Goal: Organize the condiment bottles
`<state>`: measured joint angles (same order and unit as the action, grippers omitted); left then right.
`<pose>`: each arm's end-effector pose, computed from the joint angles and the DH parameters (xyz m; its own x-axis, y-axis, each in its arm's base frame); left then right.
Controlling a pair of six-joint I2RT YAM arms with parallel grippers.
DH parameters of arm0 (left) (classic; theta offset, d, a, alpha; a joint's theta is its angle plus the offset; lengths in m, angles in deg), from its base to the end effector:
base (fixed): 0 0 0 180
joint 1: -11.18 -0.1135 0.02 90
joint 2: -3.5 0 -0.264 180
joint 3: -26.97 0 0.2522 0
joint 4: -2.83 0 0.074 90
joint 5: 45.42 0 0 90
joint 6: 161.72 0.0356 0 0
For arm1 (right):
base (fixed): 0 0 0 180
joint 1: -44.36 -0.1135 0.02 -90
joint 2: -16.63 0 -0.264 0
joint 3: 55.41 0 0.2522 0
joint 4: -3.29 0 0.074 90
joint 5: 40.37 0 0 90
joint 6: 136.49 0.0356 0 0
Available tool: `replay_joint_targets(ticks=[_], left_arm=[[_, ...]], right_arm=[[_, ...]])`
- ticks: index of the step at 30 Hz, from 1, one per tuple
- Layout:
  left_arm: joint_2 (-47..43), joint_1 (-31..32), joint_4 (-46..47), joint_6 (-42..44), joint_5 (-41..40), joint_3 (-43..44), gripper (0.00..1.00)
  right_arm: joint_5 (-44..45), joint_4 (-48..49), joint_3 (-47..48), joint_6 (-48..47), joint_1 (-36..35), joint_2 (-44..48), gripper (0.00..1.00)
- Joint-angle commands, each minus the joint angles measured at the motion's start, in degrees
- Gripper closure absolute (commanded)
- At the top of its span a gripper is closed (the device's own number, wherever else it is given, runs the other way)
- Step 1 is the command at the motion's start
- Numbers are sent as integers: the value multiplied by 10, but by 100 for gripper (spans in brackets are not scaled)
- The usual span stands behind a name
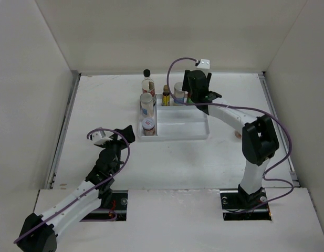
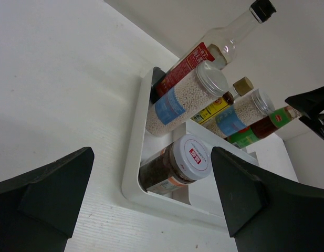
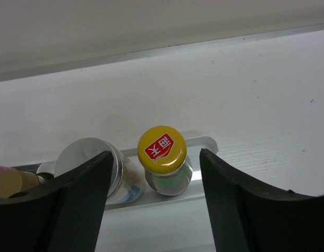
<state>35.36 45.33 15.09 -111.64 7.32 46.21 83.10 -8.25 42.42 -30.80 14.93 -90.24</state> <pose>0.1314 -0.0631 0.1971 0.0308 -0.6381 -0.7694 -0.0449 0.7681 -0.6388 0.3953 0.2005 0.2901 -0.2840 0.0988 -0.9537 0.1211 0.9904 0.0665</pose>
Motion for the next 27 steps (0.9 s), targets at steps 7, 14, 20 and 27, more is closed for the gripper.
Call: replay_joint_targets(ticks=[7,14,20,27], left_arm=[[-1,5,12,-4,2,-4,4],[-7,7,12,-5,3,-3,4],[10,10,18,-5,3,-1,4],[17,11,25,-5,2,-1,4]], right_arm=[[73,21,-92,9,13,196,11],[134,-72,-320,128,154,359,0],[74,-71,-409,165,224,354,0],[-18,-12,-462,163,261,337,0]])
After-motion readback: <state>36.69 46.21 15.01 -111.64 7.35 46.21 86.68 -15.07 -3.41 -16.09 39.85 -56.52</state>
